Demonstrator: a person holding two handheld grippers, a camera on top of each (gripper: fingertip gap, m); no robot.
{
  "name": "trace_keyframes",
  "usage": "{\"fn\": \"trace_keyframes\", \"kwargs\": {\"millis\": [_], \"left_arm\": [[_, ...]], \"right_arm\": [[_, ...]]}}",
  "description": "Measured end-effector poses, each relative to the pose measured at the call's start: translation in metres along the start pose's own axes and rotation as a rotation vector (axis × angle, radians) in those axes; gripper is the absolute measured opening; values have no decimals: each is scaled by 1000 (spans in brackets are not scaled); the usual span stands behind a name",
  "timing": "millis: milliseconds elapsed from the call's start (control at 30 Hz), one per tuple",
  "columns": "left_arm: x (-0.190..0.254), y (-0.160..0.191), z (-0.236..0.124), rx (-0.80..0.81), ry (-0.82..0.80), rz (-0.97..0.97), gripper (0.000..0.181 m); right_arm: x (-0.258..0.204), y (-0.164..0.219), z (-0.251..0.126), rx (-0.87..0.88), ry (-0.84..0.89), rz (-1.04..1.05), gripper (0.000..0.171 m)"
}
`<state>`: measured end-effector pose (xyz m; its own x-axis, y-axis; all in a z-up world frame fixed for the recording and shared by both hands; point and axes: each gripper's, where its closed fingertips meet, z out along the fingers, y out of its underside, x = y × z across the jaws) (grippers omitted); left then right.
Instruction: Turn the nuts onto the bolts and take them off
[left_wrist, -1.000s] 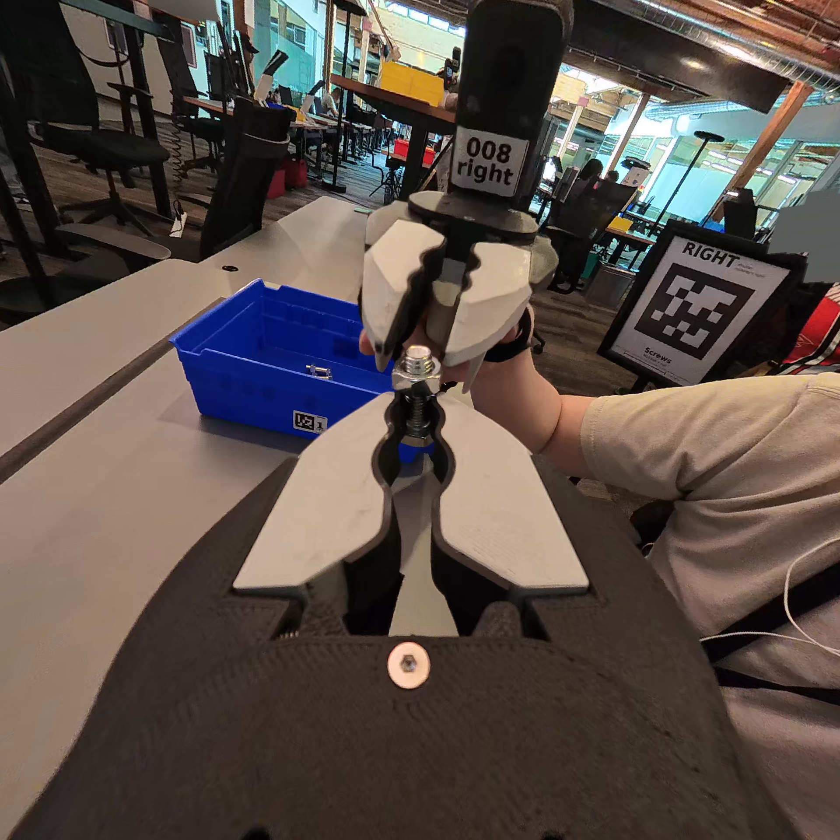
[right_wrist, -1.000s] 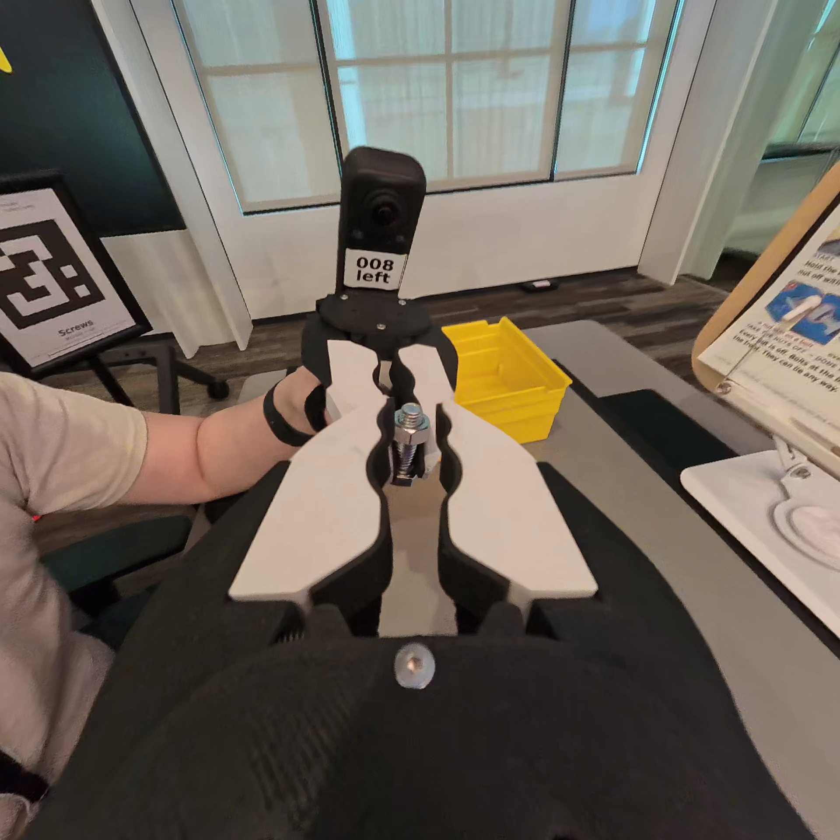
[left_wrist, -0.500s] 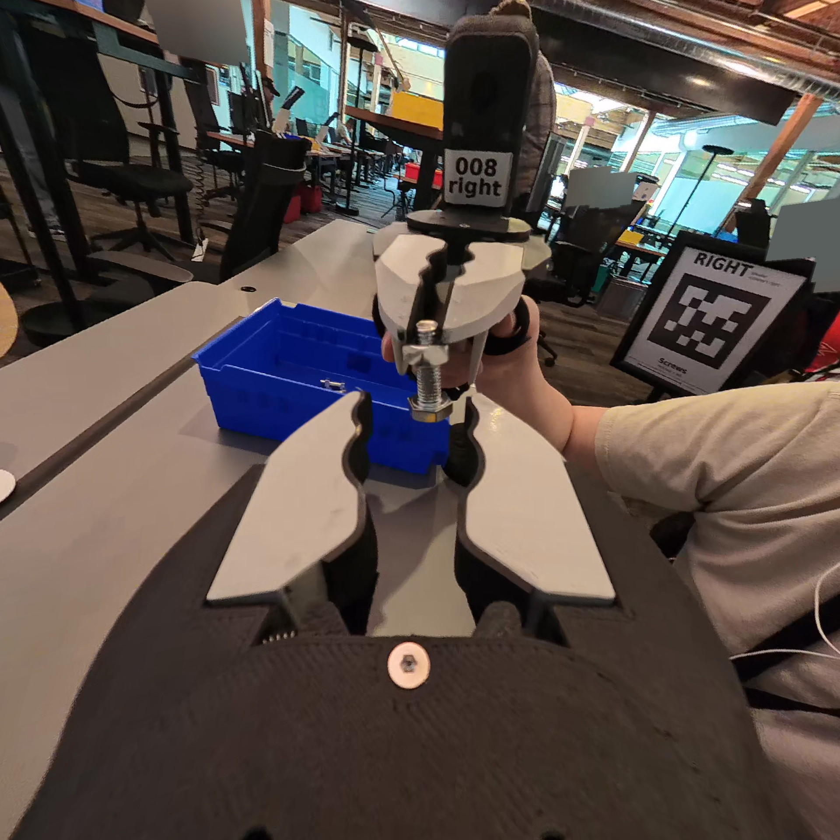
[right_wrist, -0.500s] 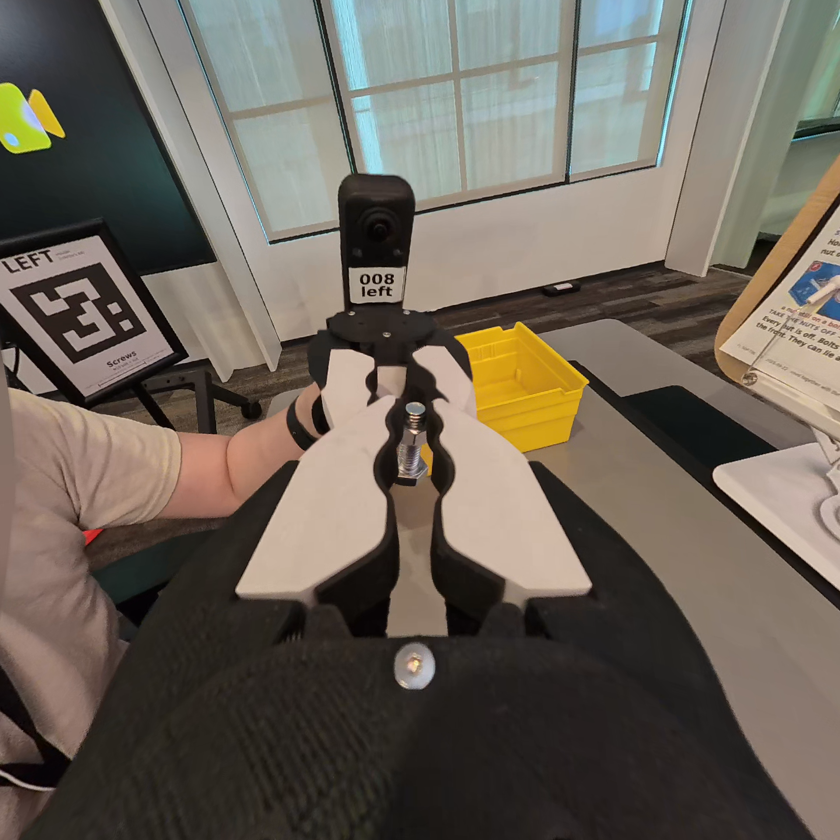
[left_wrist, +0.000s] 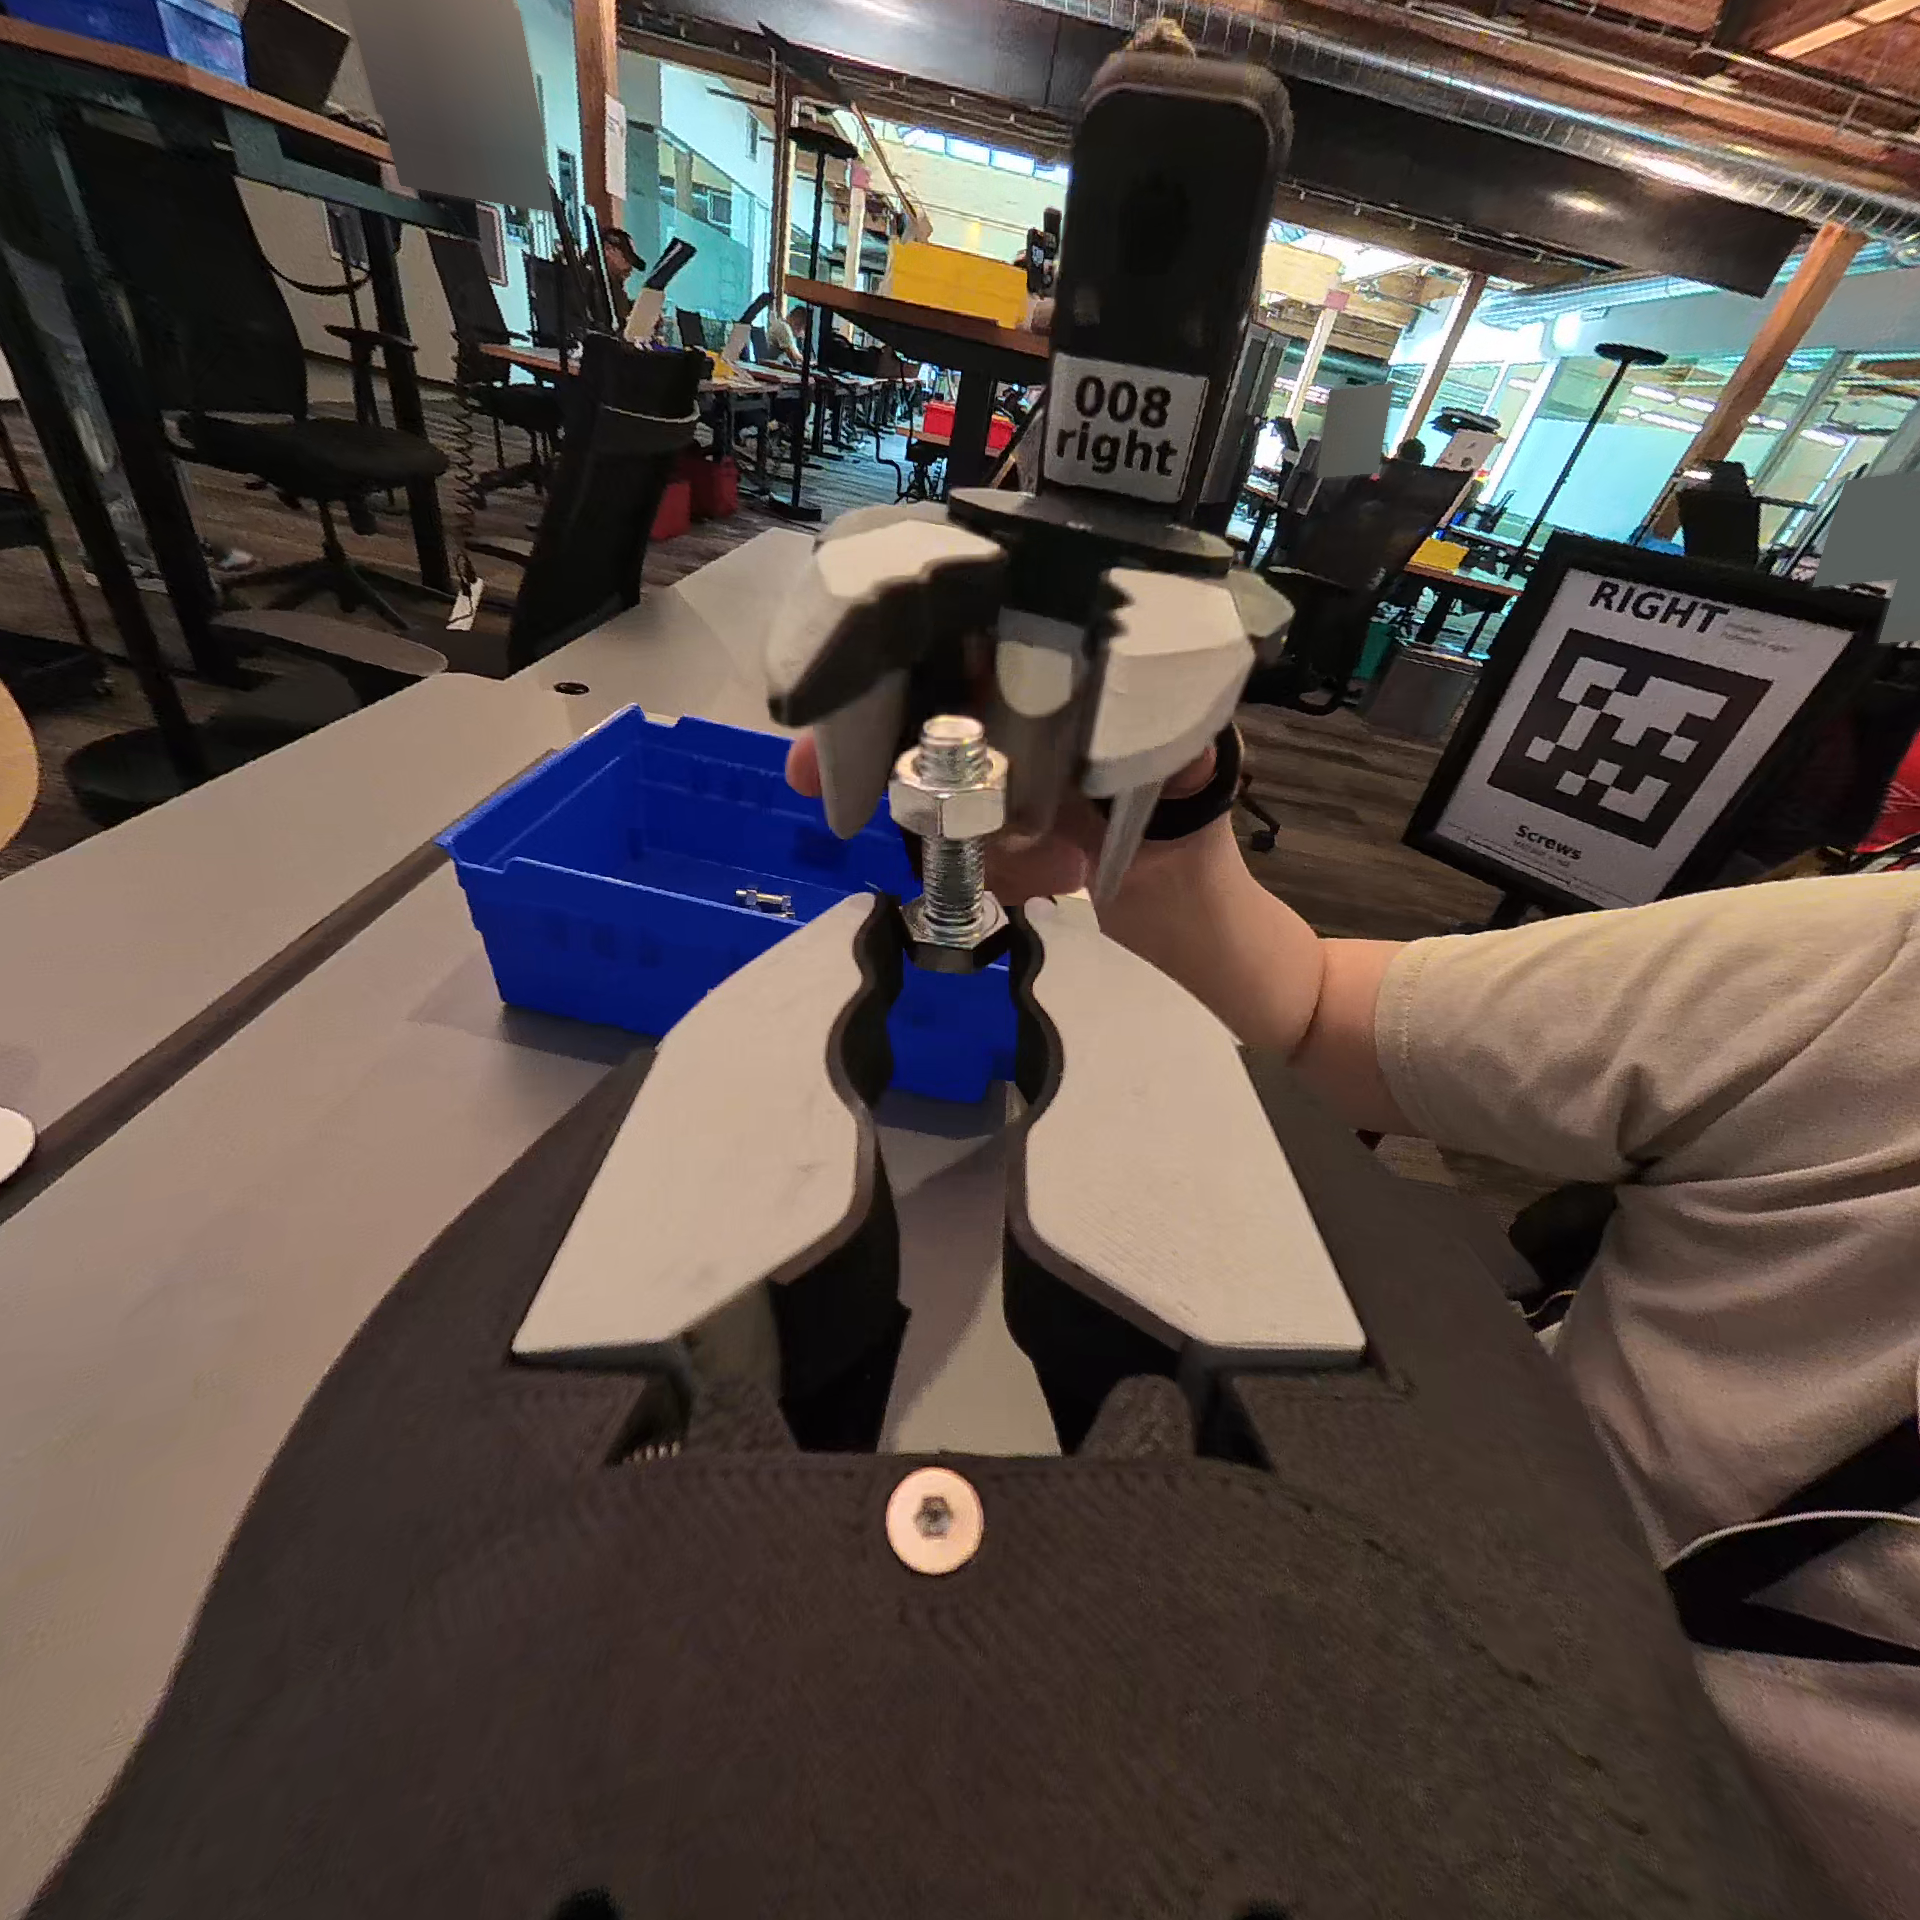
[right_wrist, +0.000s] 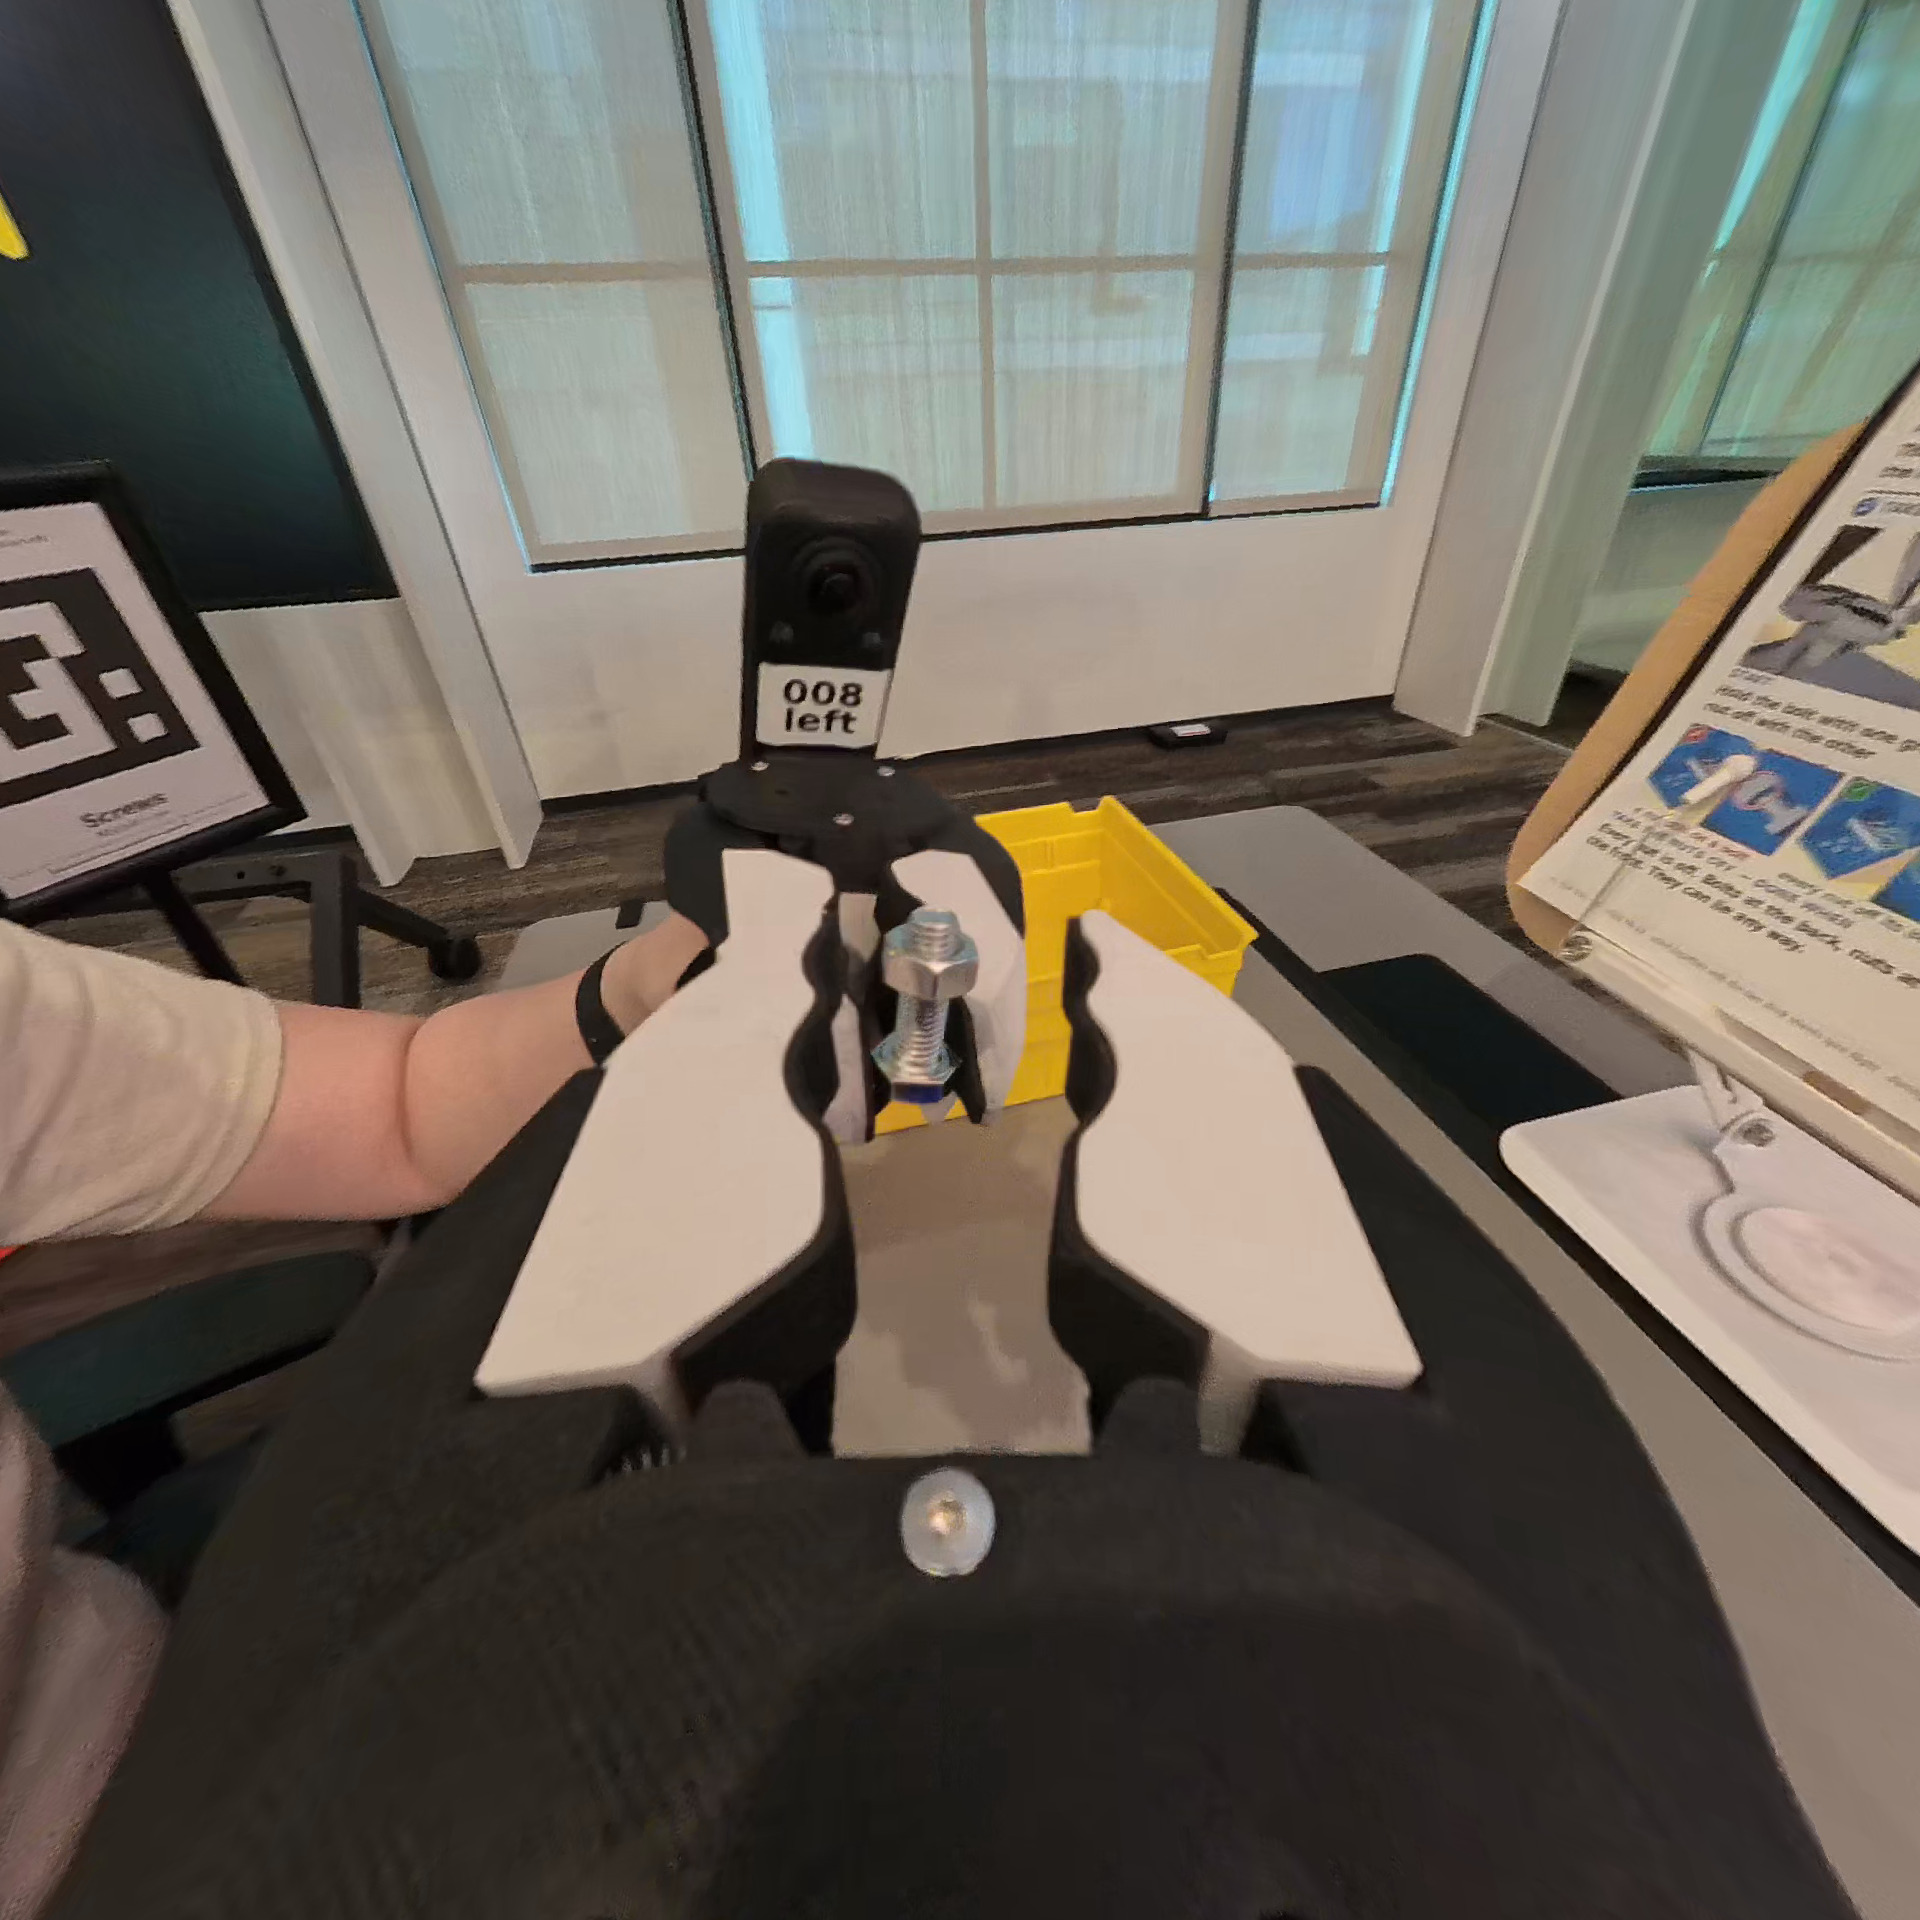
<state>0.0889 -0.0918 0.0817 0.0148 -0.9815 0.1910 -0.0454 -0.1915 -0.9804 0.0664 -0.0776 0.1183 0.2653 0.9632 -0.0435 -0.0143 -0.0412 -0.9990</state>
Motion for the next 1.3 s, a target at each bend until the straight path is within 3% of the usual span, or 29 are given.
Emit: {"fn": "trace_keyframes", "kwargs": {"millis": [67,167,233,333,467,600,667,867,1100,1233,1300], "left_arm": [[-3,-2,-2,9,-15,-6,19],[-13,-4,-8,16,-72,-27,19],[-23,-6,-14,33,-119,-57,19],[-24,-7,-16,33,-116,-57,19],[-13,-4,-9,0,-86,-17,19],[-24,-2,-12,-8,-156,-21,19],[-29,-5,-18,13,-159,-50,19],[-13,-9,-14,24,-84,-27,19],[1,-4,-4,-8,-14,13,19],[0,-9,-6,34,-23,24,21],[-4,-17,-10,77,-42,-3,38]], "right_arm": [[-10,2,3,-14,-56,3,40],[-16,3,5,-32,-71,15,53],[-30,1,3,-32,-141,-27,33],[-21,-1,4,-27,-54,-47,34],[5,8,10,-23,74,-28,61],[-13,8,11,-39,-49,23,60],[-29,3,4,-40,-133,-10,24],[-3,3,1,-27,1,15,23],[-4,15,10,-39,-100,114,22],[-2,8,3,-34,-92,96,10],[10,5,-10,-67,-26,63,10]]}}
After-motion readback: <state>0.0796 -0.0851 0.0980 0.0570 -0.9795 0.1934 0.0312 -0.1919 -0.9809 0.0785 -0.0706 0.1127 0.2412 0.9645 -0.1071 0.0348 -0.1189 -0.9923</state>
